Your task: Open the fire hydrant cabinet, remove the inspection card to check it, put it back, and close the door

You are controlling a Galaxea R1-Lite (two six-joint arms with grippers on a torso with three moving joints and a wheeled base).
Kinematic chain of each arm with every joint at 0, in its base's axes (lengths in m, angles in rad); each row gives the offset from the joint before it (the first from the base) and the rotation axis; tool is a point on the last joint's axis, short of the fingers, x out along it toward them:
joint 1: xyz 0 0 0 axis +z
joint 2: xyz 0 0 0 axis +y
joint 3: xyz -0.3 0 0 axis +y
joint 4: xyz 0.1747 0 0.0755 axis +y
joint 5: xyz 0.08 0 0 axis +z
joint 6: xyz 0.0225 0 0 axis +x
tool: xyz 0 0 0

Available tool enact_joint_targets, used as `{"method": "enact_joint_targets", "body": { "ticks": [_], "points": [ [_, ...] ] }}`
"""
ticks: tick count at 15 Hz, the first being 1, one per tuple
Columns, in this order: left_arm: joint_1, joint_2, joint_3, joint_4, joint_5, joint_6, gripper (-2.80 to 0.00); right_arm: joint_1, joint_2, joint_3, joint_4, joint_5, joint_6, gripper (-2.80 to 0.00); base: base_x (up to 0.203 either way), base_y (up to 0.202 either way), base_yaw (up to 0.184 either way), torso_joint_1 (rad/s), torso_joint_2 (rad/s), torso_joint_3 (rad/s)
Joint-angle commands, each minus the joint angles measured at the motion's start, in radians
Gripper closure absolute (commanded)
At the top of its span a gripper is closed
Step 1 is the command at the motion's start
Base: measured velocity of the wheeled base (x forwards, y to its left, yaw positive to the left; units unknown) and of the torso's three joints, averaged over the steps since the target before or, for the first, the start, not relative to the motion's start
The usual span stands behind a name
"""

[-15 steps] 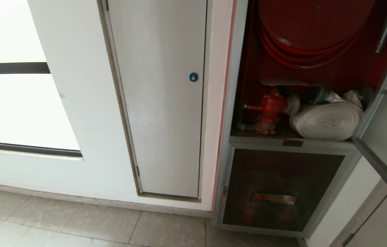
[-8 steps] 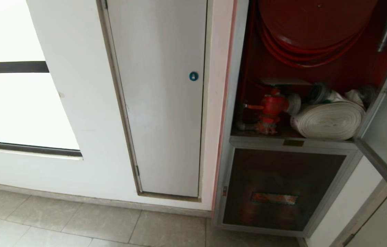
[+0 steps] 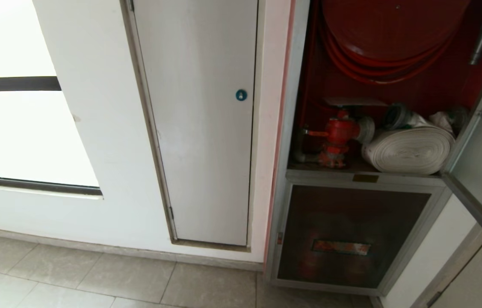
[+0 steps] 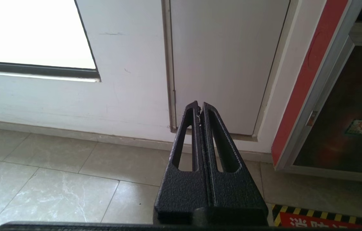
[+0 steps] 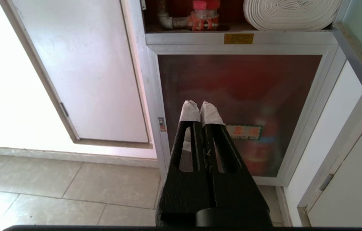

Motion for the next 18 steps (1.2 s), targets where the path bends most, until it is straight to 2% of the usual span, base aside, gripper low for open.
{"method": "enact_joint_targets", "body": {
  "ticks": [1,9,11,15,18],
  "points": [
    [0.000,0.000,0.006,0.000,0.000,0.000,0.00,0.000,-0.002,0.000,-0.001,0.000,0.000,0.00,0.000,0.000,0.000,0.000,0.00,0.000],
    [-0.001,0.001,0.006,0.000,0.000,0.000,0.00,0.000,0.004,-0.004,-0.006,-0.001,-0.010,0.00,0.000,0.000,0.000,0.000,0.00,0.000],
    [0.001,0.001,0.006,0.000,0.000,0.000,0.00,-0.002,0.071,-0.034,-0.008,-0.002,-0.010,0.00,0.000,0.000,0.000,0.000,0.00,0.000],
    [0.000,0.000,0.006,0.000,0.000,0.000,0.00,-0.012,0.208,-0.172,-0.007,-0.009,-0.011,0.00,0.000,0.000,0.000,0.000,0.00,0.000],
    [0.001,0.000,0.006,0.000,0.000,0.000,0.00,-0.020,0.389,-0.319,-0.011,-0.077,-0.011,0.00,0.000,0.000,0.000,0.000,0.00,0.000]
  ]
}}
